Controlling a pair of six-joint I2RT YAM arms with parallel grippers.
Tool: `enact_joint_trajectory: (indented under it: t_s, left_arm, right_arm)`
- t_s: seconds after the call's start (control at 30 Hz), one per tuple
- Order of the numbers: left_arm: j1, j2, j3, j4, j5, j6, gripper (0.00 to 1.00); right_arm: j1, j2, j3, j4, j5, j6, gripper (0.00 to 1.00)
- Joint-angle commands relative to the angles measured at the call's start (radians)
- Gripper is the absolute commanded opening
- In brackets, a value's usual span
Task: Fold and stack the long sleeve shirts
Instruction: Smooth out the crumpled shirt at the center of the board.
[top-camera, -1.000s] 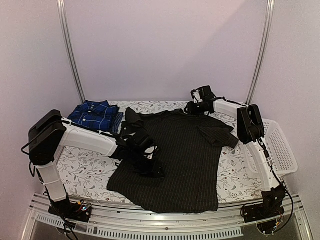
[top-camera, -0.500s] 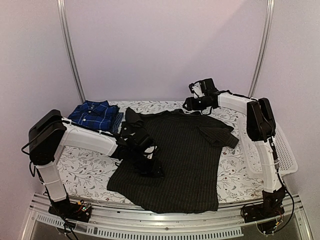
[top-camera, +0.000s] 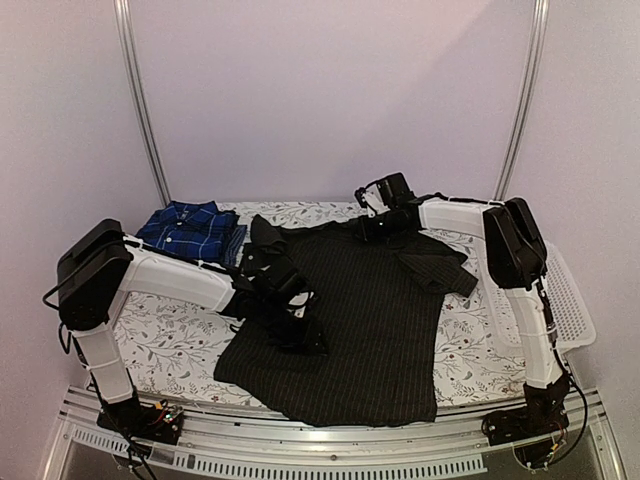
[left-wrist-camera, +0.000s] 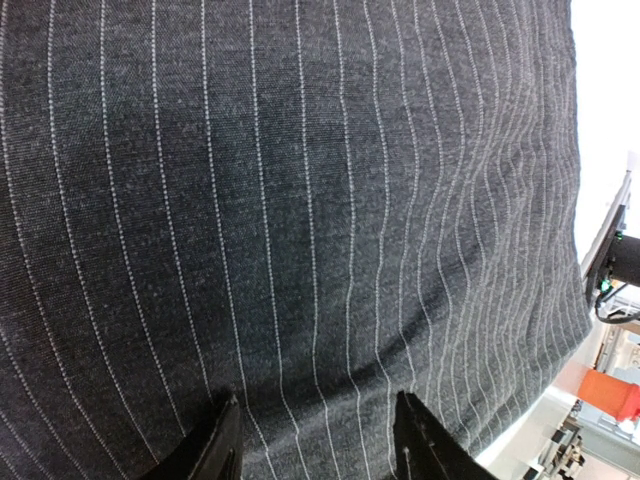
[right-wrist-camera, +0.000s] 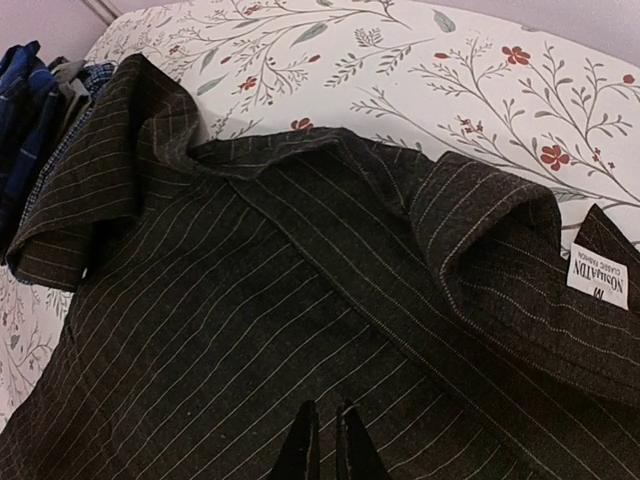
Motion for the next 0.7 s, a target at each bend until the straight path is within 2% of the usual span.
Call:
enact_joint_trajectory:
  t_s: [0.0, 0.17, 0.3, 0.47, 0.6, 0.67]
  left_arm:
    - [0.015, -0.005, -0.021, -0.020, -0.008, 0.012, 0.52]
    - [0.020, -0.007, -0.023, -0.021, -0.005, 0.015, 0.52]
    - [0.024, -0.003, -0.023, -0.019, -0.002, 0.022, 0.52]
    - [0.030, 0.000, -0.029, -0.009, 0.002, 0.024, 0.52]
    - [0.041, 0.000, -0.027, -0.007, 0.005, 0.025, 0.52]
    - [0.048, 0.001, -0.022, -0.003, 0.005, 0.028, 0.52]
  right_arm:
    - [-0.041, 0.112, 0.100, -0.041, 0.031, 0.051, 0.06]
    - [-0.084, 0.211, 0.209, -0.060, 0.046, 0.106, 0.06]
    - [-0.109, 0.274, 0.323, -0.055, 0.062, 0.130, 0.12]
    - [-0.137, 0.368, 0.469, -0.021, 0.032, 0.166, 0.25]
    - [-0.151, 0.402, 0.482, 0.050, -0.013, 0.212, 0.33]
    - [-0.152, 0.400, 0.484, 0.066, -0.028, 0.217, 0.42]
